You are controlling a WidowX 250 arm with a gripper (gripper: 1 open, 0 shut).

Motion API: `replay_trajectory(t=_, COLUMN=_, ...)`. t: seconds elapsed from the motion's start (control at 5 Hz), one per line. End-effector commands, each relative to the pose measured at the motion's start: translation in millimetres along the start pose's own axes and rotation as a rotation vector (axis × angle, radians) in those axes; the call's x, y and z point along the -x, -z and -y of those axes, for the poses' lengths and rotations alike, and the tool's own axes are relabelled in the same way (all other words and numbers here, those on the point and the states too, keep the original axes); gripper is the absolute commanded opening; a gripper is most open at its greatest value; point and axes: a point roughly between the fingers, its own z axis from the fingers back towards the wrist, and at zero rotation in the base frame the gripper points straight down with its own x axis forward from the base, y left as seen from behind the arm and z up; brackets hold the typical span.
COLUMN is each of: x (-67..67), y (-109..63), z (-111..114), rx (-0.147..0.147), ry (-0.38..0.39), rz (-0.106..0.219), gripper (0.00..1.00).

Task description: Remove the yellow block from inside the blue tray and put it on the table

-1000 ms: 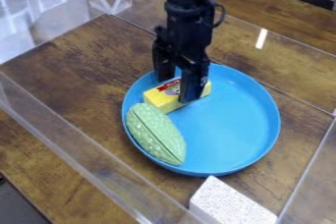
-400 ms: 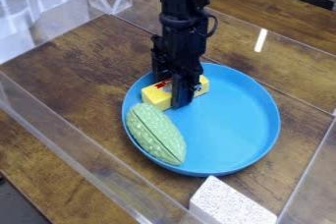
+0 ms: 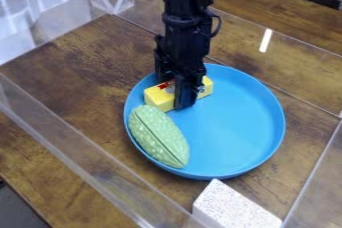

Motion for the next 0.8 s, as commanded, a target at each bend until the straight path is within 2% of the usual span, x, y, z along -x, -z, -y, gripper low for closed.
replay_trajectory(t=0.0, x=-5.9, y=-8.0, z=-1.8, rx=-0.022, ry=0.025, rz=0.032, gripper=0.00)
replay_trajectory(t=0.6, x=-7.6, y=-7.7, z=0.2, rx=-0.035, ry=0.062, rz=0.033, gripper=0.00)
